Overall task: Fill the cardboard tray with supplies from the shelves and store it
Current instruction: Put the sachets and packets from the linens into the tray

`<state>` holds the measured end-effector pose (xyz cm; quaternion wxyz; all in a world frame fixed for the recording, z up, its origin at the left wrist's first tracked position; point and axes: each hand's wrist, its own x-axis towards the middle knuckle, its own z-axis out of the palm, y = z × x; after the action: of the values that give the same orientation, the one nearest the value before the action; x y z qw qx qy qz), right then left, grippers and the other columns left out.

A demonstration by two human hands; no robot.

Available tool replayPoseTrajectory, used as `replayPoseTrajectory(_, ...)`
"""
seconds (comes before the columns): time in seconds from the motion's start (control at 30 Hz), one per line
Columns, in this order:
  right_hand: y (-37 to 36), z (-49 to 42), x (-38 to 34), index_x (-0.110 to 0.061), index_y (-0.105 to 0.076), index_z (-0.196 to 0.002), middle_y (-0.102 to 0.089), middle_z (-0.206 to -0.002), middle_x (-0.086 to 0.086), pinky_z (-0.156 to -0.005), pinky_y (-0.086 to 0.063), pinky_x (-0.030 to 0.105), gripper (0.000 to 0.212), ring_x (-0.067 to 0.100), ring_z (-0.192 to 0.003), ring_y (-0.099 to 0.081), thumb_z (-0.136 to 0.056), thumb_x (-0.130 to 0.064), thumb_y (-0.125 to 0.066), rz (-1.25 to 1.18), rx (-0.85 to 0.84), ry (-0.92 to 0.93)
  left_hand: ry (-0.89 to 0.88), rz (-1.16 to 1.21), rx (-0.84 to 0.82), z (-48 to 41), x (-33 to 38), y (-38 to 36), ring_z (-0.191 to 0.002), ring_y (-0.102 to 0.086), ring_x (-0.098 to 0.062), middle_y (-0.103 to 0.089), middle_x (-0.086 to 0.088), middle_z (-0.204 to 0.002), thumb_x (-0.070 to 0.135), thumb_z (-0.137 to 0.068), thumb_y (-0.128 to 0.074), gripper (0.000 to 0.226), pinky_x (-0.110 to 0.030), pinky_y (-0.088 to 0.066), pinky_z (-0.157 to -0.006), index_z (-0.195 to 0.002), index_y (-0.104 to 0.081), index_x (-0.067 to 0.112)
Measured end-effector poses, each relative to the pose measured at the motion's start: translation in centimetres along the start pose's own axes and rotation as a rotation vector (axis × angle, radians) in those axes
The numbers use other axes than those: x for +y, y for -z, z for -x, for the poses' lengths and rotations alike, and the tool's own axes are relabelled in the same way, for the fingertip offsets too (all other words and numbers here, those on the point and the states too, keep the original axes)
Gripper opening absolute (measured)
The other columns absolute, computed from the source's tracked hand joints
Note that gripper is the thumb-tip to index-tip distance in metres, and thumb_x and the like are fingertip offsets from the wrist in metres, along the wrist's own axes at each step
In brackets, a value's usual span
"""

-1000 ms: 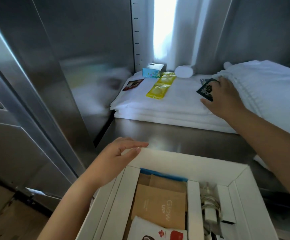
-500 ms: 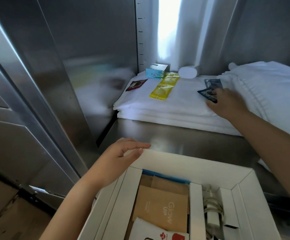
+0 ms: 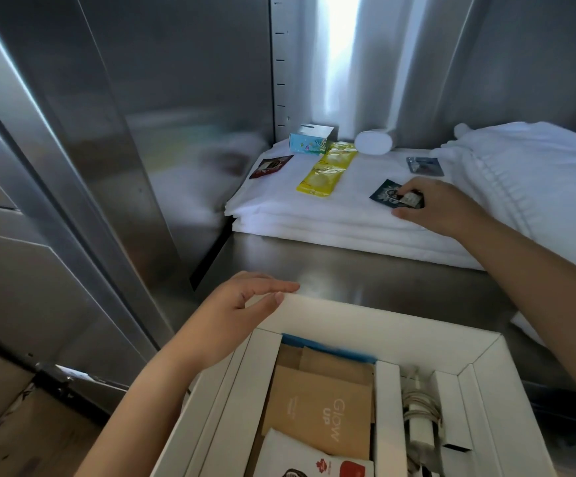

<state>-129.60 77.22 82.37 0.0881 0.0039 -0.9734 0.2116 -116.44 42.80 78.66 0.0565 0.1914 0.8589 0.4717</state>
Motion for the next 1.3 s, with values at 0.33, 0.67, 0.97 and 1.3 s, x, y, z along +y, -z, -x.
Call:
replayPoseTrajectory(0.33,0.7,0.9,-1.1,-0.023,-0.053,-0.118,-0.058,-0.116,0.000,-0.085,-0.049,0.039,0.057,0.018,-0.100,-0.056,-0.070,-0.038,-0.080,-0.008,0.073,0.073,-0.020,-0.004,-0.008,-0.1,0.0,0.0,-0.112,-0.050,0.004,-0.062,0.027,-0.106,0.037,-0.094,-0.049,0.027,-0.020,-0.036,-0.094,-0.115,-0.065,0.043)
replayPoseTrajectory(0.67,2.0,7.4,-5.0,-0.024,-0.051,-0.125,-0.054,-0.121,-0.003,-0.096,-0.041,0.032,0.060,0.013,-0.113,-0.048,-0.073,-0.040,-0.076,-0.041,0.030,0.260,-0.042,-0.007,0.007,-0.2,0.0,0.0,-0.112,-0.051,0.002,-0.065,0.023,-0.103,0.032,-0.096,-0.051,0.025,-0.020,-0.036,-0.096,-0.114,-0.066,0.041)
replayPoseTrajectory(0.97,2.0,16.0,-8.7,-0.039,-0.043,-0.126,-0.045,-0.118,-0.022,-0.085,-0.035,0.015,0.063,-0.004,-0.110,-0.039,-0.070,-0.059,-0.061,0.006,-0.110,0.444,-0.050,-0.010,0.006,-0.2,0.1,-0.1,-0.109,-0.053,-0.001,-0.066,0.010,-0.102,0.027,-0.097,-0.051,0.026,-0.021,-0.039,-0.097,-0.116,-0.066,0.034)
replayPoseTrajectory(1.3,-1.0,19.9,-9.8,-0.040,-0.032,-0.131,-0.037,-0.132,-0.021,-0.097,-0.031,0.022,0.065,-0.003,-0.120,-0.031,-0.075,-0.071,-0.042,0.155,-0.327,0.612,-0.065,-0.028,0.013,-0.4,-0.2,-0.1,-0.110,-0.053,-0.001,-0.066,0.017,-0.103,0.029,-0.097,-0.050,0.026,-0.029,-0.040,-0.099,-0.116,-0.067,0.036)
